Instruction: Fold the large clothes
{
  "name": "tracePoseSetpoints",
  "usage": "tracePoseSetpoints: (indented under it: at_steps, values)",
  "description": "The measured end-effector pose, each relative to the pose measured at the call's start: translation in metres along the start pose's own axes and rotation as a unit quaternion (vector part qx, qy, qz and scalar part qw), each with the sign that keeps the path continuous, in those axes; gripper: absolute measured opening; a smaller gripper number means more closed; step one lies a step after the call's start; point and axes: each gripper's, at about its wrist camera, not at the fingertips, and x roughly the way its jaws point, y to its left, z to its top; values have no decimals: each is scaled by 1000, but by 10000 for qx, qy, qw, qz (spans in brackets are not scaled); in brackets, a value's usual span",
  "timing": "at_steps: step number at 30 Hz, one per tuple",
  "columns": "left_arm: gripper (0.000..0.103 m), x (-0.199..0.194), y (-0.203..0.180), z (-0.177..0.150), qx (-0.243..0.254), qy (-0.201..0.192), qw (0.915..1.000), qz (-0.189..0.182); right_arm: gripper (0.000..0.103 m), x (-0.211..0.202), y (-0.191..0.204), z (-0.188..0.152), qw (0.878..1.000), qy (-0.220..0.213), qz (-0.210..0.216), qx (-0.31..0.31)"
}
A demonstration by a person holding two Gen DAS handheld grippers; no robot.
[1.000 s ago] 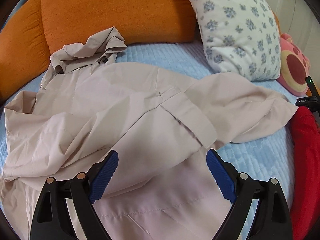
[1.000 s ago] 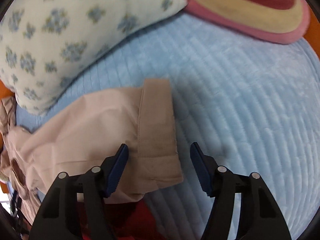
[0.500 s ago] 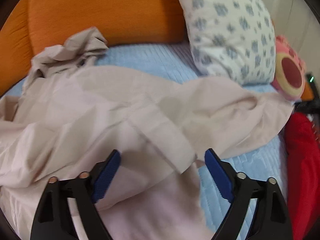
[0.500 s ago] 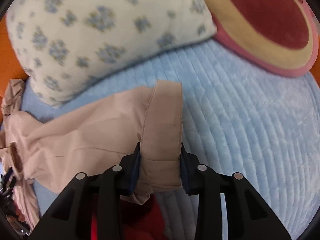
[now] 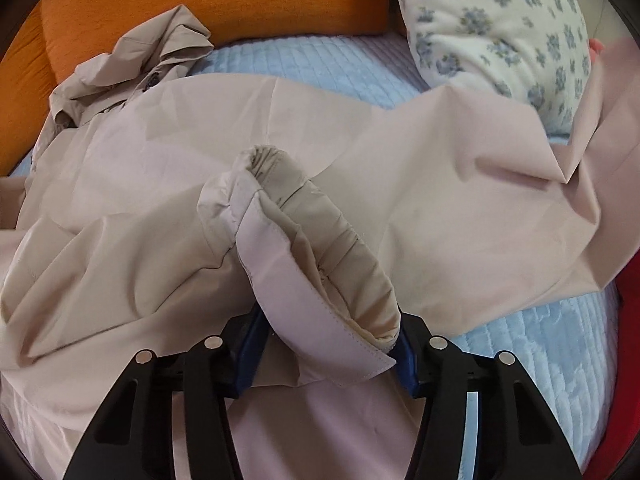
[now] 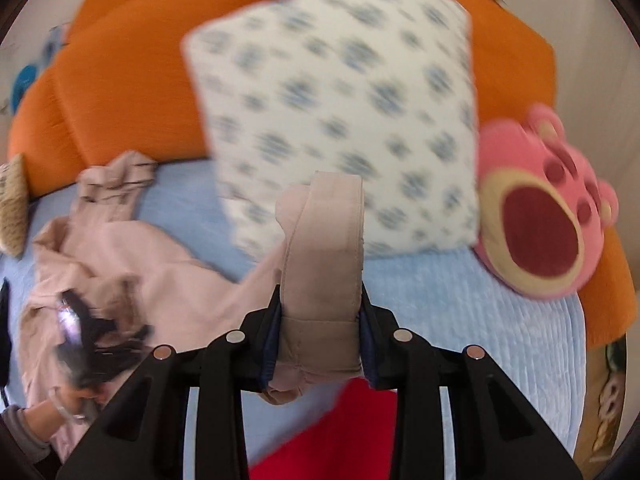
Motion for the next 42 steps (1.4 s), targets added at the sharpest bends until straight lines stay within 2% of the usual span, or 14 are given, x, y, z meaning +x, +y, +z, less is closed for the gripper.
tracePoseSetpoints:
  at_steps: [6,10,11,13,15,16,21,22,24,28,30,31,37,42]
  values:
    - [56,0,4,6,241,183,9994,-176,33,-38,98,26,9971,-250,550,-470]
    - [52,-5,19,3,-121,78,9984,-548,33,-53,179,47,9917,-358,918,-820]
    - [52,-10,30,0,-402,-72,9947,-940,33,-55,201,53,9897,-357,1037,-920]
    - [46,-22,59,-8,-1069,-301,9790,-1711,33,-57,239,62,9859,-419,1138,-1151]
    - [45,-35,82,-18,-1545,-400,9668,-1994,33,-59,274,69,9814,-462,1258,-1377]
    - [45,-40,90,-23,-1659,-428,9649,-1988,33,-57,297,74,9789,-464,1324,-1487]
    - [47,-85,137,-58,-1641,-638,9783,-1095,33,-37,387,79,9677,-441,1630,-1871]
    - [54,-95,148,-67,-1639,-624,9806,-870,33,-28,406,78,9651,-372,1766,-1895]
    - [63,-110,165,-81,-1665,-639,9820,-628,33,-12,437,73,9616,-261,1904,-1962]
    - [63,-143,192,-107,-1603,-717,9844,14,32,27,506,59,9514,95,2159,-2195]
    - [64,-154,205,-118,-1654,-671,9837,216,27,44,535,52,9472,238,2298,-2226]
    - [64,-157,212,-119,-1714,-647,9825,329,13,50,544,48,9449,302,2378,-2228]
    - [65,-164,257,-145,-2176,-646,9723,565,10,108,621,15,9337,788,2519,-2419]
    - [65,-156,275,-154,-2251,-615,9708,561,10,131,630,-13,9396,716,2191,-2531]
